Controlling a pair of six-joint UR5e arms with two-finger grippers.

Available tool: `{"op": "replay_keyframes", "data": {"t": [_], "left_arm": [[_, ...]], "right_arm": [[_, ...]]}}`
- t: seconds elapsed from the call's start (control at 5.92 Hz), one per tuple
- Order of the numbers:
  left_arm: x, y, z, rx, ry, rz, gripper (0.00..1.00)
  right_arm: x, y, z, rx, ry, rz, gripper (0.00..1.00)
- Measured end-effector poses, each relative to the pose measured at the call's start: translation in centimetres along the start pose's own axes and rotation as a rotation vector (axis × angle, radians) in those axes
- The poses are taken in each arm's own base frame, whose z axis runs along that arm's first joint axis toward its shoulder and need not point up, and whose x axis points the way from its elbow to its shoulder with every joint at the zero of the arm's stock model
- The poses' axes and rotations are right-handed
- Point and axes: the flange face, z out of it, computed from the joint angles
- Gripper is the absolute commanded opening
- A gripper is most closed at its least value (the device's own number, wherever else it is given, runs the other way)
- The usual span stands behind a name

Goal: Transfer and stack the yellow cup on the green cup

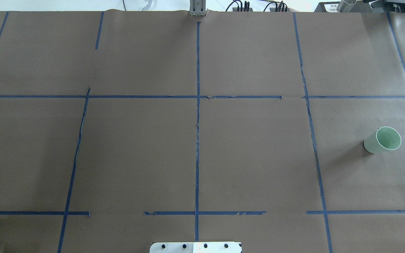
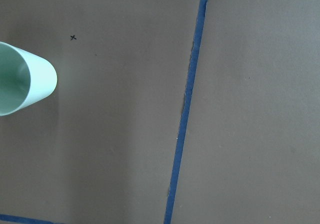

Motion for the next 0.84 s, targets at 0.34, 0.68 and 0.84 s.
{"op": "replay_keyframes", "data": {"t": [0.34,0.68,0.84], "left_arm": [[-0.1,-2.6,1.2,0.013,-0.002,0.046,0.72],[0.3,-4.7,3.0,0.030,0.000,0.097,0.72],[2.3,-5.6,3.9,0.024,0.026,0.112,0.72]], "right_arm": [[0.0,-0.1,0.0,0.001,0.000,0.000,1.00],[0.0,-0.1,0.0,0.000,-0.001,0.002,1.00],[0.1,0.0,0.1,-0.003,-0.003,0.004,1.00]]}}
